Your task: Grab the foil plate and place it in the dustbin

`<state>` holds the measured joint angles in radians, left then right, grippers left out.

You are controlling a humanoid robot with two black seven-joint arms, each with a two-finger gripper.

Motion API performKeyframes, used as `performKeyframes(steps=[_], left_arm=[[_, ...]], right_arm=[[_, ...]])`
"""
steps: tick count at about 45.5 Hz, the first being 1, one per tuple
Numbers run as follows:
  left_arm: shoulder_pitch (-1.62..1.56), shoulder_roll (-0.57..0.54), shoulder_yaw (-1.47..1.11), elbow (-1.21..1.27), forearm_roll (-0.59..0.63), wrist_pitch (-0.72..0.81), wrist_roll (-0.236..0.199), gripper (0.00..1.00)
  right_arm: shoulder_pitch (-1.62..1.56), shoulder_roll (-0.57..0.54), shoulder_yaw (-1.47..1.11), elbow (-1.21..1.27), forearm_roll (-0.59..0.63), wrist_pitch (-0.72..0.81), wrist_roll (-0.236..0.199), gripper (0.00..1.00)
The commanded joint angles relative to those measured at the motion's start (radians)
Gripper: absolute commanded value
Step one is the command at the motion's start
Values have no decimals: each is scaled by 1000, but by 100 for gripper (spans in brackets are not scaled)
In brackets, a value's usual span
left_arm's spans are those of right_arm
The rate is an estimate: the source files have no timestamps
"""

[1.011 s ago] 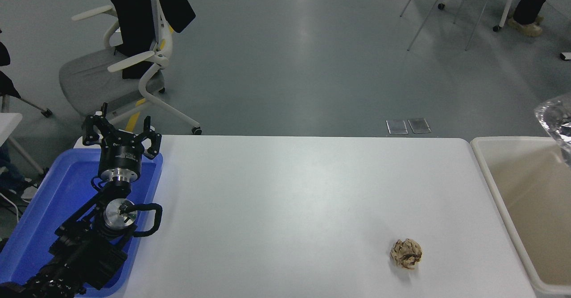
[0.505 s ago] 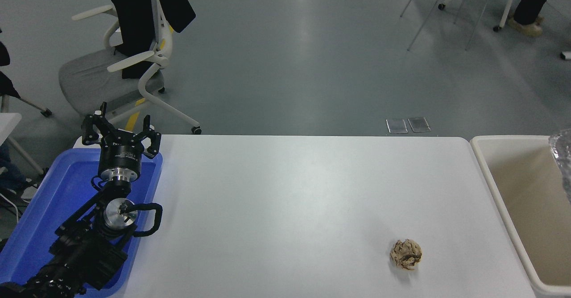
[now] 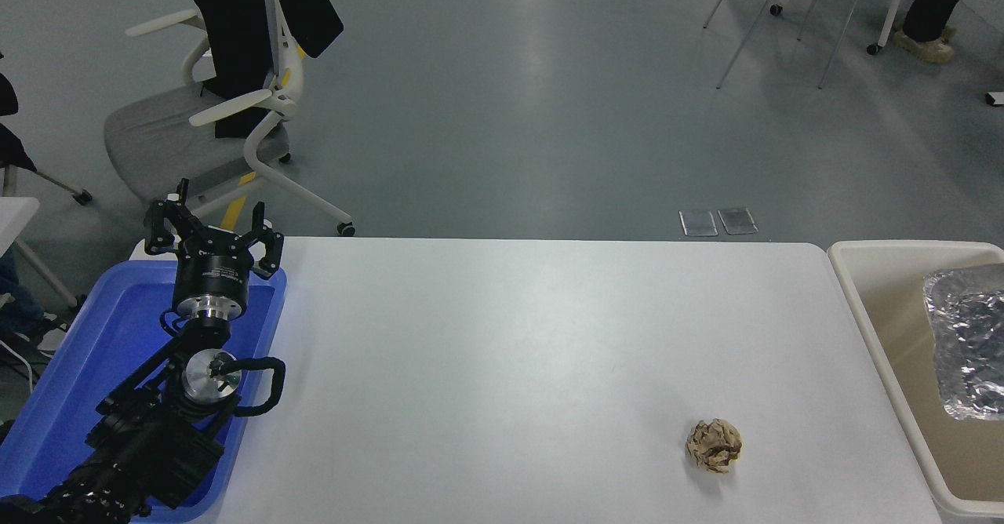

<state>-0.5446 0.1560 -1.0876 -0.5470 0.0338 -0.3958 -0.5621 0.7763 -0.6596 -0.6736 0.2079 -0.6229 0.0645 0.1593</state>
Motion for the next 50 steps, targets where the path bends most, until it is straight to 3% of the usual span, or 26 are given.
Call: performKeyframes(steps=[1,2,21,39,50], left_arm=[[0,0,0,-1,0,0,1,99],[0,-1,0,-1,0,0,1,99],[0,-1,0,-1,0,0,1,99],[0,-1,0,-1,0,0,1,99],[0,-1,0,-1,0,0,1,99]], right_arm=[[-32,14,23,-12,6,-12,-3,94],[-32,14,22,-9,6,-12,-3,100],[50,-2,12,123,0,3,5,100],[466,-195,-167,734,-38,9,3,100],[849,-173,-421,1034,-35,9,0,100]])
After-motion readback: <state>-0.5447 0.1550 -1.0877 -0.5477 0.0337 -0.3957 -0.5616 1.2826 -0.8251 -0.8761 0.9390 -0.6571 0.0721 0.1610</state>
